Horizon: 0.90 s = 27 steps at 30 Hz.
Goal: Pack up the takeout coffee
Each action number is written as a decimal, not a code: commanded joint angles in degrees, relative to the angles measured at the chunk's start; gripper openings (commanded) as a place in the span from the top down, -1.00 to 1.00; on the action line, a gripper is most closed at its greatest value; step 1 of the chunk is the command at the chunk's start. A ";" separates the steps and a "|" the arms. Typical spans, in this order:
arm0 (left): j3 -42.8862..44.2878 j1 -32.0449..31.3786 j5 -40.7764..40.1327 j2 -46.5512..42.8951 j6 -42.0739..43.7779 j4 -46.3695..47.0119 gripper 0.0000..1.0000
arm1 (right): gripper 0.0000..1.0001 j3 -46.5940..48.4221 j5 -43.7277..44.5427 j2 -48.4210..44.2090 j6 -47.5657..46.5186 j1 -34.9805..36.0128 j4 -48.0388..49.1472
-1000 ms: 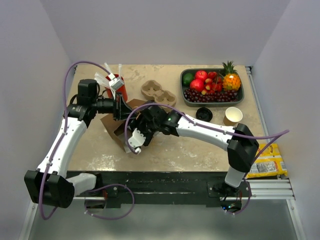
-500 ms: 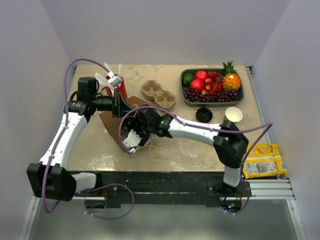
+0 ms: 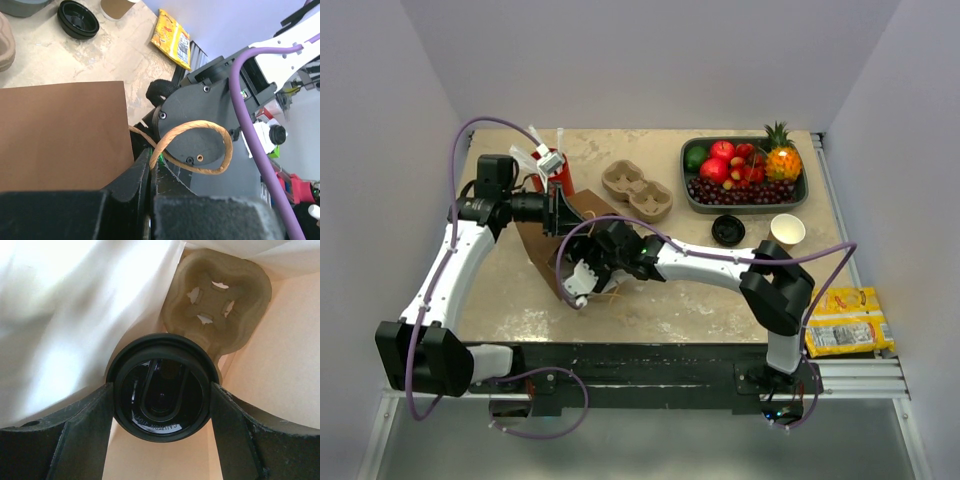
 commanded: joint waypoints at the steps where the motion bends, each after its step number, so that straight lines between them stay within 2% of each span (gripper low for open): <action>1: 3.46 0.55 3.95 0.26 3.89 -3.53 1.00 | 1.00 -1.63 -2.95 -3.85 2.60 -0.80 5.74; 6: 6.09 0.99 3.60 1.14 10.89 -9.86 1.00 | 1.00 -1.45 -4.71 -5.70 5.84 -0.80 5.82; 8: 8.29 1.08 3.07 2.02 15.03 -15.83 1.00 | 1.00 -1.45 -5.68 -7.45 8.38 -0.80 5.74; 12: 14.17 1.17 0.00 5.18 31.70 -29.62 1.00 | 1.00 -1.63 -9.37 -10.53 15.50 -0.80 5.74; 13: 16.27 1.17 -0.09 6.58 34.10 -34.44 1.00 | 1.00 -1.80 -10.16 -10.89 16.82 -0.80 7.39; 15: 17.70 1.17 0.60 7.91 37.54 -37.46 1.00 | 1.00 -2.42 -13.32 -11.33 19.55 -0.53 9.77; 21: 18.05 1.34 2.02 8.35 37.29 -38.44 1.00 | 1.00 0.65 -18.68 -6.95 21.05 0.08 8.73; 27: 17.00 1.34 -0.35 7.91 39.66 -38.35 1.00 | 1.00 2.85 -23.52 -4.21 20.97 0.61 6.53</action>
